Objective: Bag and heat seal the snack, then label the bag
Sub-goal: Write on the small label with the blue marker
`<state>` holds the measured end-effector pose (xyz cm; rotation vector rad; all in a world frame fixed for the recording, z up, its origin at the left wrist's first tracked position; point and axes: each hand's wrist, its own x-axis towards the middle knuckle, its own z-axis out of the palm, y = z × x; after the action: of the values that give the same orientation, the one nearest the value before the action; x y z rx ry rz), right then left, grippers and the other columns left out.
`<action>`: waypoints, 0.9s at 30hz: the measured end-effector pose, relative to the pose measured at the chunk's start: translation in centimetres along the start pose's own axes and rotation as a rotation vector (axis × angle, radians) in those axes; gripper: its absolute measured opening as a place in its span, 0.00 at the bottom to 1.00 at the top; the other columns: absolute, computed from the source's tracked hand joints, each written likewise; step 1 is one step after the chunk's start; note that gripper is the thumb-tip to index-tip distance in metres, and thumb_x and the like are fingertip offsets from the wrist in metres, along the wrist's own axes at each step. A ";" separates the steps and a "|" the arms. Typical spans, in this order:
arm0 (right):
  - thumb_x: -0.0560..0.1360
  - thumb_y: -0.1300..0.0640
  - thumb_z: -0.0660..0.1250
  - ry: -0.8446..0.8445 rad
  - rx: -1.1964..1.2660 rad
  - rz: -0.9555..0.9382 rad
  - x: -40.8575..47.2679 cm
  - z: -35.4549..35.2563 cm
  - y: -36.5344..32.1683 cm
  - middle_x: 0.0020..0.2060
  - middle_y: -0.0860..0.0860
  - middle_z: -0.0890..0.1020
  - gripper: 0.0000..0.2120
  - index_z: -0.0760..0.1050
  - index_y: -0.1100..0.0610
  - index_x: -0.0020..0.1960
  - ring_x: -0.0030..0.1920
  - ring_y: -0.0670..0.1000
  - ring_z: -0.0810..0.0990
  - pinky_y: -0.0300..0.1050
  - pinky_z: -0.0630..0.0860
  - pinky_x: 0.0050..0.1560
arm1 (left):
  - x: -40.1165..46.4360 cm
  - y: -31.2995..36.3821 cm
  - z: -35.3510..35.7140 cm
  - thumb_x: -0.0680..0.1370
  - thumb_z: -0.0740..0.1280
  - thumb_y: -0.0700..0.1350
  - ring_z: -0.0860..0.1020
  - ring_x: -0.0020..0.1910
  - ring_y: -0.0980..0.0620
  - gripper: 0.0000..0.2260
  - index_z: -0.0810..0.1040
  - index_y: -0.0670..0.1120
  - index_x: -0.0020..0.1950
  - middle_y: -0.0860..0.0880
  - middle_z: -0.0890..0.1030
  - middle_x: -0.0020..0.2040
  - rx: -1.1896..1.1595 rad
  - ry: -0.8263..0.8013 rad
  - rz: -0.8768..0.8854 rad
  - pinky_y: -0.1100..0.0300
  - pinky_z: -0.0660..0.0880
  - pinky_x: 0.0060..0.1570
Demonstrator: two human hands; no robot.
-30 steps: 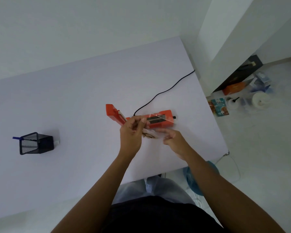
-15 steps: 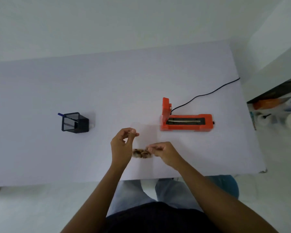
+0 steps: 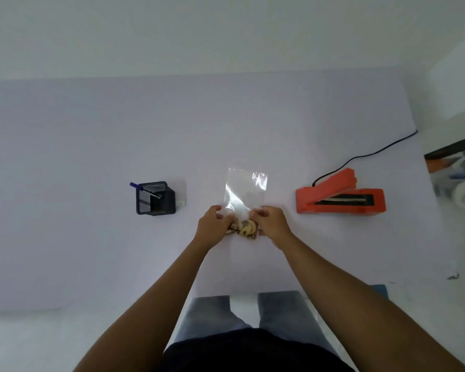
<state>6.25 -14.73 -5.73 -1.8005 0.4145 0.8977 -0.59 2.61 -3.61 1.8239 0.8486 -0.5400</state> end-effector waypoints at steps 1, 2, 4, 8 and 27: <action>0.73 0.57 0.75 0.050 -0.024 -0.009 0.3 0.3 0.0 0.42 0.57 0.86 0.03 0.84 0.57 0.45 0.42 0.54 0.84 0.61 0.84 0.47 | 0.3 0.0 -0.2 0.77 0.68 0.57 0.78 0.58 0.47 0.27 0.69 0.47 0.72 0.45 0.79 0.61 0.010 -0.015 -0.001 0.52 0.76 0.60; 0.72 0.56 0.76 0.093 -0.061 -0.024 0.4 0.6 -0.1 0.40 0.55 0.86 0.04 0.84 0.56 0.45 0.41 0.53 0.84 0.60 0.84 0.47 | 0.5 0.1 -0.3 0.77 0.68 0.57 0.78 0.59 0.46 0.28 0.69 0.46 0.72 0.45 0.79 0.62 0.022 -0.031 -0.001 0.51 0.75 0.61; 0.72 0.54 0.76 0.179 -0.140 -0.064 0.5 1.1 -0.2 0.39 0.51 0.85 0.06 0.84 0.56 0.45 0.41 0.52 0.84 0.56 0.84 0.47 | 0.8 0.1 -0.5 0.78 0.67 0.57 0.77 0.61 0.45 0.28 0.68 0.44 0.73 0.44 0.78 0.64 0.052 -0.061 0.008 0.52 0.74 0.62; 0.76 0.52 0.71 0.305 -0.257 -0.086 -0.6 1.9 -0.9 0.46 0.51 0.82 0.14 0.79 0.60 0.57 0.51 0.53 0.81 0.41 0.74 0.48 | 0.7 0.2 -1.3 0.78 0.67 0.59 0.75 0.64 0.45 0.30 0.68 0.44 0.74 0.43 0.76 0.66 0.097 -0.122 0.027 0.52 0.72 0.64; 0.78 0.56 0.66 -0.106 -0.727 -0.771 -4.3 20.6 -12.6 0.44 0.53 0.84 0.08 0.83 0.57 0.49 0.43 0.52 0.80 0.50 0.80 0.46 | -1.3 -6.8 -18.6 0.80 0.66 0.55 0.80 0.45 0.51 0.15 0.77 0.47 0.60 0.49 0.83 0.49 0.109 0.359 0.087 0.56 0.77 0.45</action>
<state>3.68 8.43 1.78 -2.2736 -0.7383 0.6005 -6.92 21.04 0.41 2.0834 0.9872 -0.2078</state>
